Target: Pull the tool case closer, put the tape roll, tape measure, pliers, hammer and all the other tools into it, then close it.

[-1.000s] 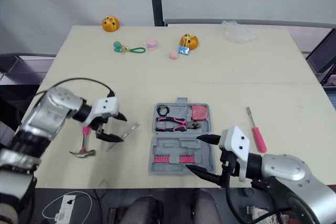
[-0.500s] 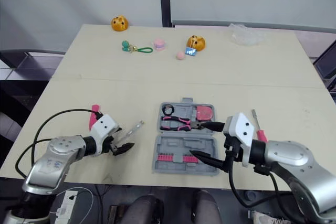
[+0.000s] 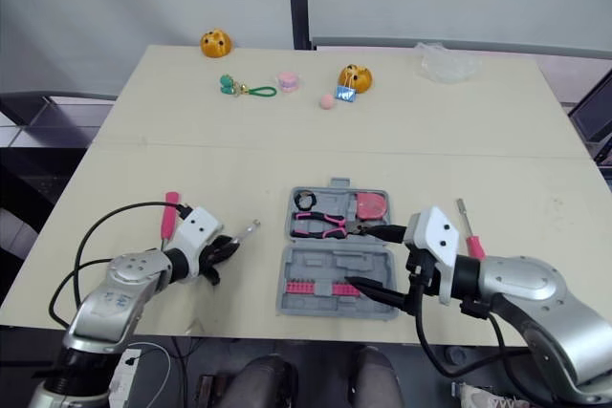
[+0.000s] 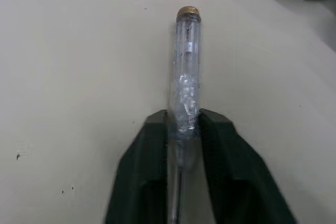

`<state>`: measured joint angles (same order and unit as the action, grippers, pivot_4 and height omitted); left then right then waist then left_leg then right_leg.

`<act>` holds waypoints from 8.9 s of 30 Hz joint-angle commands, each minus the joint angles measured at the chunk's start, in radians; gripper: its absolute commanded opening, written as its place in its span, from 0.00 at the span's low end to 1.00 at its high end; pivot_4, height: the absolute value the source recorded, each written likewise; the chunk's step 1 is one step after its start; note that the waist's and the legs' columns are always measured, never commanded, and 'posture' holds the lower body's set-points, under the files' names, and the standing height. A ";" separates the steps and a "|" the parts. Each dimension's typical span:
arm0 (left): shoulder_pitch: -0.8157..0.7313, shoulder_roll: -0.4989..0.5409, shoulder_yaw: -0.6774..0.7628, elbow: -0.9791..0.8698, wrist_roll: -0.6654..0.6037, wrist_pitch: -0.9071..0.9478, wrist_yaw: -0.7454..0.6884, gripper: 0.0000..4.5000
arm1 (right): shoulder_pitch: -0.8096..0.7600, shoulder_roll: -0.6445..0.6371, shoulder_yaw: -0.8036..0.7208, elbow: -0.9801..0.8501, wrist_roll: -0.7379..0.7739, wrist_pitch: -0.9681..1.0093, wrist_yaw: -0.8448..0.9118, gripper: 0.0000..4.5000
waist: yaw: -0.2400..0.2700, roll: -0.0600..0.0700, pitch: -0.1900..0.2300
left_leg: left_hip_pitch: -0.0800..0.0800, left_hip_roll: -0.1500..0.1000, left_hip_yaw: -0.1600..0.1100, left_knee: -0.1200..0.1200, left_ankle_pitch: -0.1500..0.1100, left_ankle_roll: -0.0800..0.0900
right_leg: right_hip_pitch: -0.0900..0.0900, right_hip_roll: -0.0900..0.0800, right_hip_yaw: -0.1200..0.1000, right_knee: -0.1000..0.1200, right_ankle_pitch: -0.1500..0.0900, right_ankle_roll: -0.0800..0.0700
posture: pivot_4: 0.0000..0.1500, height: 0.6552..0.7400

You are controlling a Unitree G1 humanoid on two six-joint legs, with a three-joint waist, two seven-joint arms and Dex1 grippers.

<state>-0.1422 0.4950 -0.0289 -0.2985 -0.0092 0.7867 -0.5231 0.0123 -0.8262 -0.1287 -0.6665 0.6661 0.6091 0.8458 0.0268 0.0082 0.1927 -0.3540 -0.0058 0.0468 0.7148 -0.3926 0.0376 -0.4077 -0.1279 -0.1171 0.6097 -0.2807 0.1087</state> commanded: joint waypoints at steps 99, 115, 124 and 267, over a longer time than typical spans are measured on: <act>-0.449 0.444 -0.122 0.118 -0.032 0.325 -0.811 0.01 | -0.022 0.020 0.074 -0.010 -0.023 -0.049 0.045 1.00 | -0.009 -0.005 -0.001 | -0.001 0.002 0.003 0.004 -0.001 0.003 | -0.002 0.012 0.004 0.003 0.001 0.001 | 1.00 1.00; -0.270 -0.073 0.217 -0.025 -0.031 0.828 -0.054 0.01 | -0.041 0.025 0.100 0.054 -0.104 -0.110 0.055 1.00 | 0.003 -0.005 -0.003 | 0.000 0.002 0.002 0.004 -0.001 0.001 | -0.001 0.011 0.010 0.003 0.000 0.001 | 1.00 1.00; -0.274 -0.073 0.220 0.010 -0.142 0.828 0.059 0.11 | -0.025 0.033 0.074 0.034 -0.082 -0.088 0.034 1.00 | 0.003 0.000 -0.007 | 0.002 0.001 0.002 0.004 -0.001 0.000 | 0.000 0.011 0.011 0.003 0.000 0.001 | 1.00 1.00; -0.990 -0.122 -0.839 0.403 -0.015 0.363 -0.537 0.01 | 0.383 0.080 -0.243 -0.060 -0.136 -0.098 -0.033 1.00 | 0.023 -0.002 -0.008 | 0.000 0.001 0.005 0.003 0.000 0.001 | -0.002 0.014 0.009 0.003 0.000 0.000 | 1.00 1.00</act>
<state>-1.1150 0.3705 -0.8527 0.1301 -0.0283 1.1546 -1.0501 0.3888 -0.7546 -0.3524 -0.7034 0.5269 0.5256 0.8274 0.0500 0.0062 0.1848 -0.3538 -0.0050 0.0514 0.7180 -0.3929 0.0385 -0.4099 -0.1138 -0.1079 0.6125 -0.2810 0.1086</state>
